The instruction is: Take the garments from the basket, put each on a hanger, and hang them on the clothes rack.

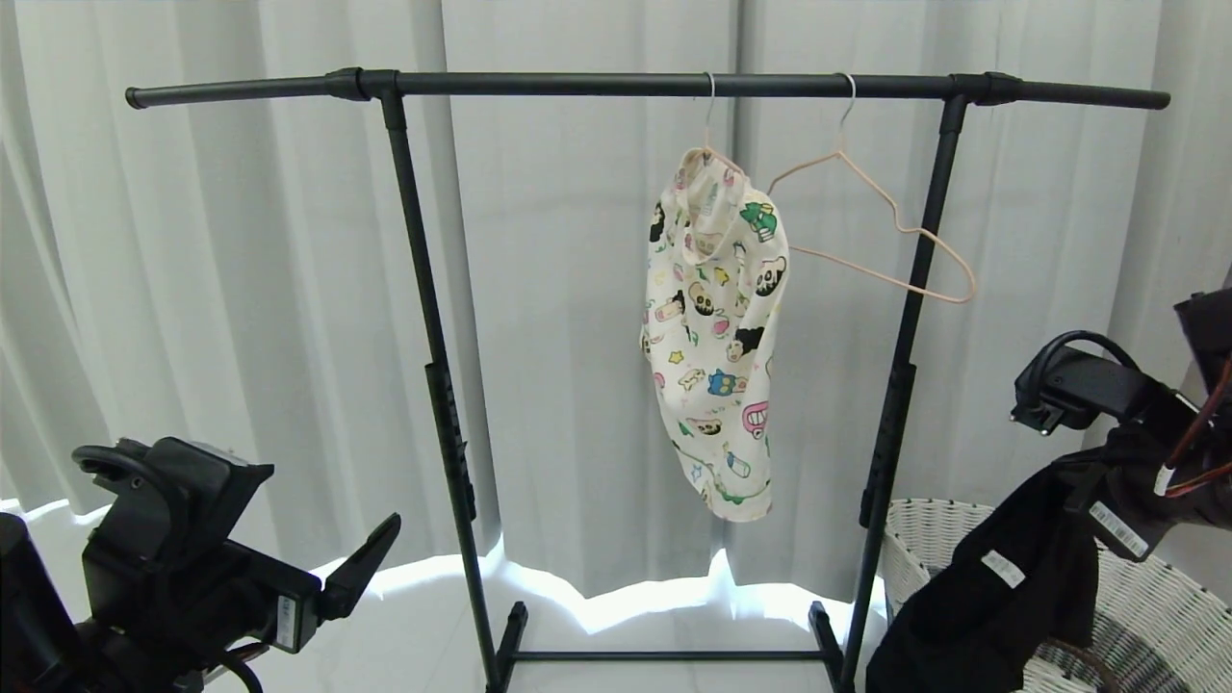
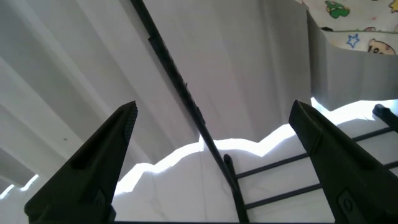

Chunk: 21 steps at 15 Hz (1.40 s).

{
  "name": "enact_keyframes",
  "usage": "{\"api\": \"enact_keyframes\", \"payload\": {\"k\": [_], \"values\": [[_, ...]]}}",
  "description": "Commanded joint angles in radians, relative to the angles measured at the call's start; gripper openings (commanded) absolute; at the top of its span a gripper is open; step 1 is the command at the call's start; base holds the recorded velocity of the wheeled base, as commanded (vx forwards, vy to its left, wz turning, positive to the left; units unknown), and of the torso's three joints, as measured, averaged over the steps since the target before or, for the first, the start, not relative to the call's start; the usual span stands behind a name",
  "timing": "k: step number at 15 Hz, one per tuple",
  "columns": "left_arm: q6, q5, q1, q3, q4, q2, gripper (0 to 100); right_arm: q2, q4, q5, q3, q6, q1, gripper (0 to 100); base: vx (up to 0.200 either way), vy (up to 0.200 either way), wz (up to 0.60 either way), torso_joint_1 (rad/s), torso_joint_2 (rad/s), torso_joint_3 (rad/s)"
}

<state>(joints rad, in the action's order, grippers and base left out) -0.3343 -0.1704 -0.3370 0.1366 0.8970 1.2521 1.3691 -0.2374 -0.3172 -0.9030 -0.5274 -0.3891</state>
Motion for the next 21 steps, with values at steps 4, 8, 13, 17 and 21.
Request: {"api": "enact_keyframes", "payload": {"k": [4,8,13,17,21], "values": [[0.008,0.000,-0.033,0.001,0.002,0.000,100,0.019,0.000,0.000,-0.093,0.000,-0.125,0,-0.100,0.000,0.00,0.001,0.00,-0.001],[0.124,0.097,-0.137,0.051,0.060,0.000,100,0.073,0.001,0.001,-0.206,0.014,-0.212,0,0.000,0.000,0.00,0.000,0.00,0.000],[0.146,0.150,-0.277,0.066,0.068,0.030,100,0.211,0.001,0.001,-0.395,0.145,-0.370,0,0.000,0.000,0.00,0.000,0.00,0.000],[0.146,0.158,-0.399,0.038,0.066,0.047,100,0.329,0.003,0.003,-0.534,0.277,-0.488,0,0.000,0.000,0.00,0.000,0.00,0.000],[0.178,0.301,-0.425,0.078,0.068,0.102,100,0.381,0.003,0.006,-0.610,0.303,-0.548,0,0.000,0.000,0.00,0.000,0.00,0.000]]}}
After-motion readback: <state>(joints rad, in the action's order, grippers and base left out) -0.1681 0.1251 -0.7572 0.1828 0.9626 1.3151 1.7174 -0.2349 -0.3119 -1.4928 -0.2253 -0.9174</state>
